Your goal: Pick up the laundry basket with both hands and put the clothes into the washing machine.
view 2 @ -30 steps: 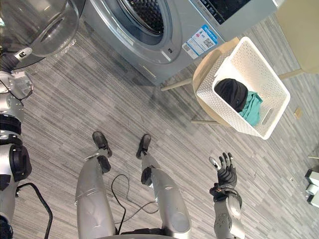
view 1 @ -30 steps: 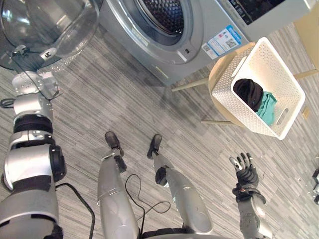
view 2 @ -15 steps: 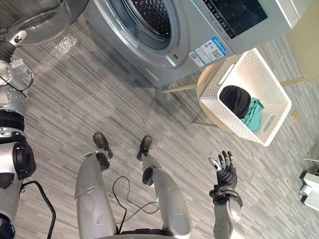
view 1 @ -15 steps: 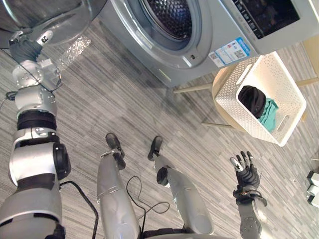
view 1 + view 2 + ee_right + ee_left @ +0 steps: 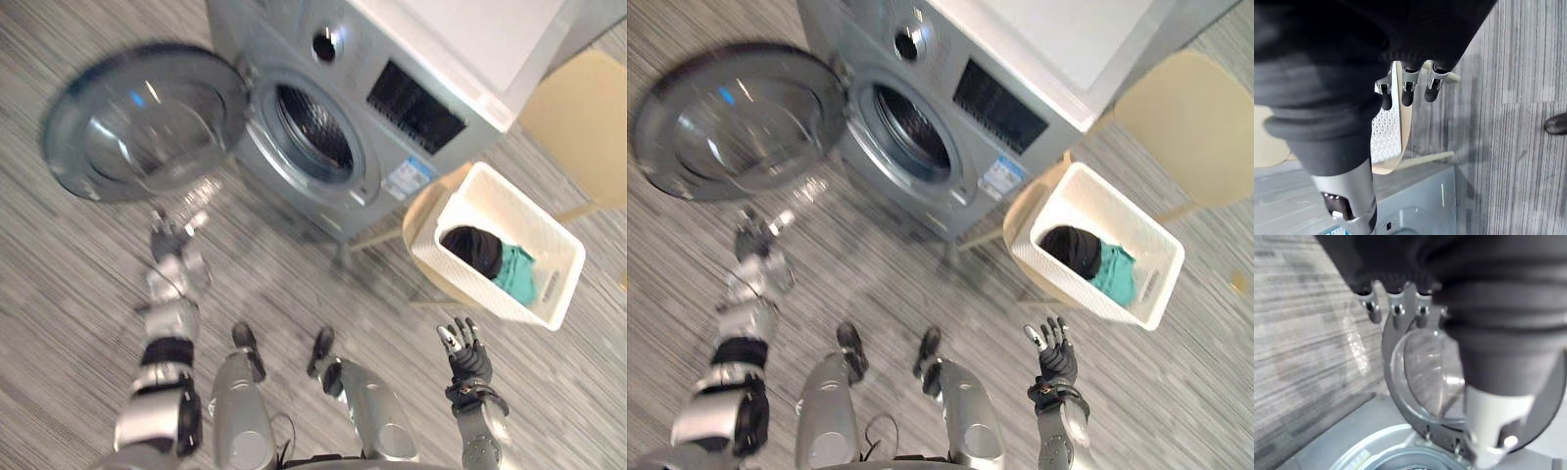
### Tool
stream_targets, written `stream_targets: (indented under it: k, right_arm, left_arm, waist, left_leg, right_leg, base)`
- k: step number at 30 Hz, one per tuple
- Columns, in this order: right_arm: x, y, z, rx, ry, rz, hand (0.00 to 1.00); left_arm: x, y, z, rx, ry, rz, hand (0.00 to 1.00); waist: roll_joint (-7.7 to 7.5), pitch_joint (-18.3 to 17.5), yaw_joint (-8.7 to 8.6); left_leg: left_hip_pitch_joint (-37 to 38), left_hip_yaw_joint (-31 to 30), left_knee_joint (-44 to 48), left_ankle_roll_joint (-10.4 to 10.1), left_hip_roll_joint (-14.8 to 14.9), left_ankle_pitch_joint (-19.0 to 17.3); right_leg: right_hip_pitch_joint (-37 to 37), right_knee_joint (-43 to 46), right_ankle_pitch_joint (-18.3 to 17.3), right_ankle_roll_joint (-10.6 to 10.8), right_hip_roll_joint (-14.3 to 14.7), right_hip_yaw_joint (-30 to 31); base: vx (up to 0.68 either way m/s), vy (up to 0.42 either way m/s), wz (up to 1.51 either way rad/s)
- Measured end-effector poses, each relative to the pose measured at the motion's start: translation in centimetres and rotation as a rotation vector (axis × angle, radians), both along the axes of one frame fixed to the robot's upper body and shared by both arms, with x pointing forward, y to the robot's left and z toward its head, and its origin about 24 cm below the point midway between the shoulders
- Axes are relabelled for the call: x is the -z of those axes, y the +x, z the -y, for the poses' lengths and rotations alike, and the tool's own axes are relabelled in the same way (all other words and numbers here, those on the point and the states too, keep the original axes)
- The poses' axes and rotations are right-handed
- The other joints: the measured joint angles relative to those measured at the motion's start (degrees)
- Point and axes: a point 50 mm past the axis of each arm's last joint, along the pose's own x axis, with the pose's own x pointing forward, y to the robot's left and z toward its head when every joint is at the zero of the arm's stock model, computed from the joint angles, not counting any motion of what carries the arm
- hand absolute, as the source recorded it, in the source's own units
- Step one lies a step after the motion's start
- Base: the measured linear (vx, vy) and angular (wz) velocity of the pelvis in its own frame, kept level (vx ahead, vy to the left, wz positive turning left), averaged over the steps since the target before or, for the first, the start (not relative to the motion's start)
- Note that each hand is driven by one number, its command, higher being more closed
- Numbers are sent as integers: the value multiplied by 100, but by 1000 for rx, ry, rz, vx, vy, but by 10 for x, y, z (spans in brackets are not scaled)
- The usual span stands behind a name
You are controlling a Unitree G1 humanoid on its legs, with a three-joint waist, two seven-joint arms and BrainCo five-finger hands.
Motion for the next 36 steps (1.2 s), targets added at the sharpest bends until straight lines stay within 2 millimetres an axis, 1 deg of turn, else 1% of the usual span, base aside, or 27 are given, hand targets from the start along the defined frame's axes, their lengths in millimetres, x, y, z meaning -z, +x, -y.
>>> stream_targets:
  k: [1,3,5,7,8,10,11,13,15,17,18,19,20,21,22,23,24,25,26,27,28,29,30,31,33,35,36]
  right_arm:
    - [4,-2,2,10,0,-19,0]
    - [8,-2,8,24,-10,-42,0]
    - [9,-1,8,13,-25,-52,0]
    - [7,2,11,13,-43,-46,0]
    - [6,4,12,18,-46,-42,0]
    - [3,6,17,50,-63,-46,0]
    - [3,6,19,55,-69,-48,0]
    - [1,8,21,74,-75,-48,0]
    - [1,8,22,89,-83,-59,0]
    - [1,8,24,111,-91,-70,0]
    - [1,8,24,116,-92,-73,0]
    - [1,7,25,127,-95,-79,0]
    - [1,7,25,131,-98,-76,0]
    - [-2,7,27,134,-109,-68,0]
    - [-3,6,29,139,-118,-64,0]
    - [-8,7,35,151,-141,-51,0]
    - [-11,7,38,159,-154,-42,0]
    - [-18,10,43,166,-180,-16,0]
    - [-27,13,45,175,-197,21,0]
    - [-38,18,48,188,-215,71,0]
    - [-42,20,49,193,-224,90,0]
    - [-48,26,50,199,-242,115,0]
    - [-53,30,51,213,-257,134,0]
    - [-55,32,53,221,-269,142,0]
    - [-58,35,54,234,-291,143,0]
    - [-63,40,53,225,-313,156,0]
    - [-62,40,52,227,-313,154,0]
  left_arm:
    - [17,-15,6,6,-16,-39,0]
    - [47,-54,19,12,-60,-105,0]
    - [60,-74,22,23,-56,-149,0]
    - [76,-94,32,53,-70,-208,0]
    - [80,-99,35,62,-80,-220,0]
    - [99,-116,49,100,-116,-310,0]
    - [104,-119,54,119,-129,-335,0]
    - [121,-134,71,182,-164,-428,0]
    - [134,-147,78,197,-181,-510,0]
    - [150,-168,77,186,-197,-625,0]
    - [153,-172,75,182,-198,-651,0]
    - [158,-181,72,177,-191,-700,0]
    - [162,-189,68,165,-190,-735,0]
    - [167,-204,62,137,-191,-800,0]
    - [168,-208,58,114,-200,-809,0]
    - [170,-213,54,89,-206,-824,0]
    - [170,-212,52,83,-206,-824,0]
    - [169,-213,49,72,-199,-826,0]
    - [170,-215,47,60,-198,-831,0]
    - [171,-219,46,50,-199,-849,0]
    - [173,-223,45,40,-205,-863,0]
    - [175,-233,45,21,-215,-895,0]
    - [177,-241,46,7,-225,-920,0]
    - [179,-249,47,-4,-236,-943,0]
    - [180,-259,49,-17,-244,-973,0]
    - [183,-274,57,22,-228,-1035,0]
    - [183,-274,57,34,-221,-1043,0]
  waist:
    - [125,-142,-4]
    - [467,-441,2]
    - [613,-627,0]
    - [747,-852,1]
    - [756,-877,0]
    - [753,-1047,-14]
    - [755,-1087,-22]
    - [753,-1201,-80]
    - [748,-1281,-132]
    - [755,-1366,-160]
    - [758,-1364,-159]
    - [775,-1369,-138]
    - [810,-1376,-127]
    - [885,-1374,-108]
    - [910,-1373,-91]
    - [938,-1340,-29]
    - [936,-1332,-15]
    - [891,-1315,6]
    - [876,-1286,-6]
    - [925,-1277,-9]
    - [936,-1272,-9]
    - [933,-1273,-10]
    - [931,-1274,-5]
    - [944,-1273,-8]
    - [1021,-1286,13]
    - [1178,-1308,32]
    - [1185,-1314,34]
  left_leg:
    - [192,-1,-185,-9,-105,40]
    - [677,6,-611,-22,-310,161]
    - [923,15,-878,-43,-414,247]
    - [1228,2,-1270,-59,-535,414]
    - [1313,3,-1361,-64,-554,451]
    - [1569,-15,-1608,-86,-608,561]
    - [1632,-26,-1666,-88,-624,585]
    - [1789,-88,-1769,-85,-651,637]
    - [1906,-128,-1767,-87,-646,639]
    - [1953,-116,-1638,-134,-569,594]
    - [1929,-99,-1508,-159,-508,527]
    - [1843,-63,-1169,-260,-329,274]
    - [1748,-53,-869,-300,-170,110]
    - [1731,10,-471,-442,103,-109]
    - [1728,14,-323,-516,188,-165]
    - [1597,-144,264,-487,273,-86]
    - [1440,-377,610,-499,313,29]
    - [1216,-773,1092,-496,275,332]
    - [995,-989,1368,-450,229,457]
    - [871,-1271,1465,-388,117,380]
    - [842,-1400,1392,-383,44,328]
    - [820,-1679,966,-455,-126,244]
    - [830,-1922,265,-474,-291,257]
    - [842,-2112,-258,-507,-367,278]
    - [924,-2348,-928,-592,-370,341]
    - [1150,-2371,-1089,-566,-325,334]
    - [1173,-2364,-1086,-544,-365,455]
  right_leg:
    - [126,-17,-45,31,-51,-2]
    - [505,-157,-94,81,-133,-36]
    - [674,-208,-120,121,-181,-73]
    - [864,-294,-126,130,-207,-115]
    - [934,-333,-126,130,-203,-122]
    - [1143,-435,-126,132,-190,-162]
    - [1197,-454,-127,134,-189,-174]
    - [1372,-491,-140,153,-200,-254]
    - [1499,-568,-146,155,-187,-293]
    - [1622,-606,-163,141,-127,-278]
    - [1656,-633,-176,147,-92,-263]
    - [1691,-644,-229,81,12,-198]
    - [1705,-637,-256,33,118,-123]
    - [1796,-675,-273,-42,321,20]
    - [1822,-677,-298,-112,388,82]
    - [1844,-606,-340,-205,446,209]
    - [1847,-564,-355,-230,442,253]
    - [1872,-562,-358,-259,411,389]
    - [1885,-580,-364,-293,393,497]
    - [1875,-592,-360,-312,381,622]
    - [1875,-606,-346,-335,381,709]
    - [1853,-642,-324,-372,380,868]
    - [1765,-645,-317,-381,384,988]
    - [1706,-644,-307,-368,400,1031]
    - [1594,-637,-286,-300,516,1185]
    - [1620,-572,-386,-125,656,1468]
    - [1634,-529,-434,-62,626,1543]
  base:
    - [181,-11,23]
    - [203,-24,23]
    - [95,-31,15]
    - [83,-46,13]
    - [43,-47,9]
    - [12,-30,9]
    - [5,-15,14]
    - [-20,-14,20]
    - [-48,-17,15]
    - [-54,-43,4]
    - [-69,-84,-12]
    - [-79,-87,-25]
    - [-92,-152,-49]
    - [-69,-129,-47]
    - [-41,-137,-53]
    - [-22,-73,-34]
    - [-15,-106,-44]
    - [-14,-98,-42]
    - [-1,-86,-56]
    - [12,-25,-48]
    - [58,10,-60]
    - [83,28,-64]
    - [113,49,-66]
    - [85,54,-51]
    - [74,82,-57]
    - [164,195,-82]
    - [250,325,-61]
